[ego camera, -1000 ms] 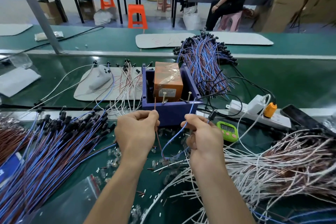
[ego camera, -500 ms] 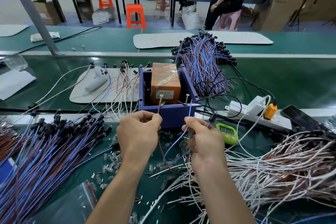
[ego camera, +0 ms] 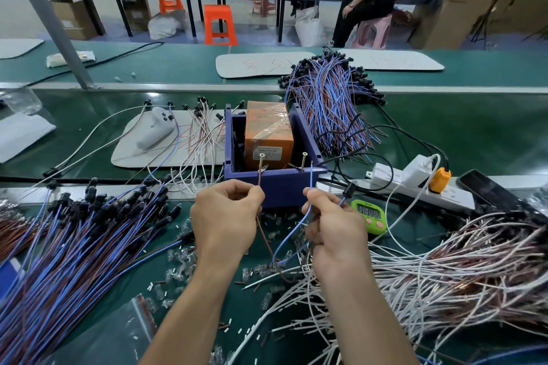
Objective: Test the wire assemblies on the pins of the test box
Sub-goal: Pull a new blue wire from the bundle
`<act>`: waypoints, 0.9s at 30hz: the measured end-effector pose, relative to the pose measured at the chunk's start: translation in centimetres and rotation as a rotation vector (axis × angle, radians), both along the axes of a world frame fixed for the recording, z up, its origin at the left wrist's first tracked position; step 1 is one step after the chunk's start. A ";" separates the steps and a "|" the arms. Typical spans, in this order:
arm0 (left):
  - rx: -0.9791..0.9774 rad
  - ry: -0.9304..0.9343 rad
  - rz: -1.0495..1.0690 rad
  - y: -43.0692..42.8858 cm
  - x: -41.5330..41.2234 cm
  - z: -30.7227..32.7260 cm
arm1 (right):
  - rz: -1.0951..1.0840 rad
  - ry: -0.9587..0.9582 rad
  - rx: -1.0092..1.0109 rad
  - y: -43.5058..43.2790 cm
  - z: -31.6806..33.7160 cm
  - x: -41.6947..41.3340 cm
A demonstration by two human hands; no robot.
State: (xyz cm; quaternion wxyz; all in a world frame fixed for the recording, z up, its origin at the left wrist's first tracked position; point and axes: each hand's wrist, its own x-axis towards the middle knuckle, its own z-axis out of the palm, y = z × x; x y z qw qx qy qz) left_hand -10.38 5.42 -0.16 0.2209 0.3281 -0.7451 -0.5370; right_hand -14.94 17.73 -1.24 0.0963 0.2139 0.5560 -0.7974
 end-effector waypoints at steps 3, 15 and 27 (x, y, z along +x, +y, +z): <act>0.005 0.000 -0.004 0.0 0.0 0.0 | 0.000 -0.006 0.031 0.0 0.1 -0.3; 0.008 0.015 -0.008 -0.1 0.1 -0.1 | 0.069 0.048 0.106 -0.2 -0.1 -0.1; 0.041 0.030 0.043 -0.4 0.1 -0.7 | 0.012 0.043 0.106 0.3 0.2 0.2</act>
